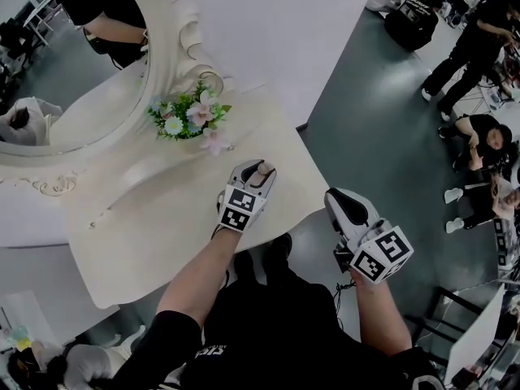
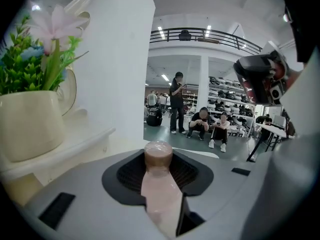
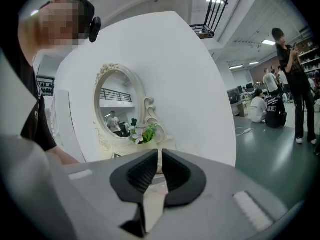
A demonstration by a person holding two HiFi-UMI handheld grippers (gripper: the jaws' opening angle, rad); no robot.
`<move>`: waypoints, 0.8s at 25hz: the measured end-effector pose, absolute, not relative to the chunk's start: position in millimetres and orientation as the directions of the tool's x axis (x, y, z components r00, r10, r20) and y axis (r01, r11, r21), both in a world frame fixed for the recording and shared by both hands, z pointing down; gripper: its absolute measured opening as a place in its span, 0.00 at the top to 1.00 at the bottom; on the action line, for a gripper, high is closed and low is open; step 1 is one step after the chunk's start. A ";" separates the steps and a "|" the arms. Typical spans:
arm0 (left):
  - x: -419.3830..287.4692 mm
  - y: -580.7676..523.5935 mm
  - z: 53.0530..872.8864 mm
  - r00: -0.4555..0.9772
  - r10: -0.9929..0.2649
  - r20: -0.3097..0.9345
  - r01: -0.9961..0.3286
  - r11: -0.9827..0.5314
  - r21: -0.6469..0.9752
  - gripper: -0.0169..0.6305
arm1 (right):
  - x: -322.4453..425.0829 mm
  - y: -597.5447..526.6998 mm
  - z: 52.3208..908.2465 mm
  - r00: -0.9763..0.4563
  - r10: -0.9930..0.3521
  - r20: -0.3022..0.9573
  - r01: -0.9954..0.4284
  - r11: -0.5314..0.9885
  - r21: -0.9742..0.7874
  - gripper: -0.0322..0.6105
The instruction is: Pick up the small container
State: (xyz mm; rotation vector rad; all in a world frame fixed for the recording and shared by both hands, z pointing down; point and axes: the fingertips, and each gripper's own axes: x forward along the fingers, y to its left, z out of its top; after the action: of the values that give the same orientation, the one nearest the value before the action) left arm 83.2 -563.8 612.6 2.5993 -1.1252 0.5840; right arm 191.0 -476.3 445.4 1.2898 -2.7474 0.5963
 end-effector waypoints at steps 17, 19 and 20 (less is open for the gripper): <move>29.2 -514.7 503.3 0.644 -0.660 0.387 -0.718 -0.695 0.010 0.75 | 135.8 -450.3 402.9 -0.658 -0.748 0.088 -0.737 0.615 -0.281 0.89; 15.0 -508.7 488.9 0.640 -0.667 0.382 -0.722 -0.692 0.002 0.75 | 128.1 -445.9 397.4 -0.652 -0.755 0.075 -0.742 0.614 -0.269 0.89; 7.7 -505.9 481.8 0.638 -0.669 0.381 -0.723 -0.691 -0.003 0.75 | 124.0 -443.5 394.6 -0.649 -0.758 0.068 -0.745 0.614 -0.262 0.89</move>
State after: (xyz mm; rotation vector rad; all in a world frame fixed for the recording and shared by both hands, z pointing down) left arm 7.7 -505.9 481.8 2.7057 -1.1580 0.5367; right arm 124.0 -443.5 394.6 1.3353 -2.8662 0.4294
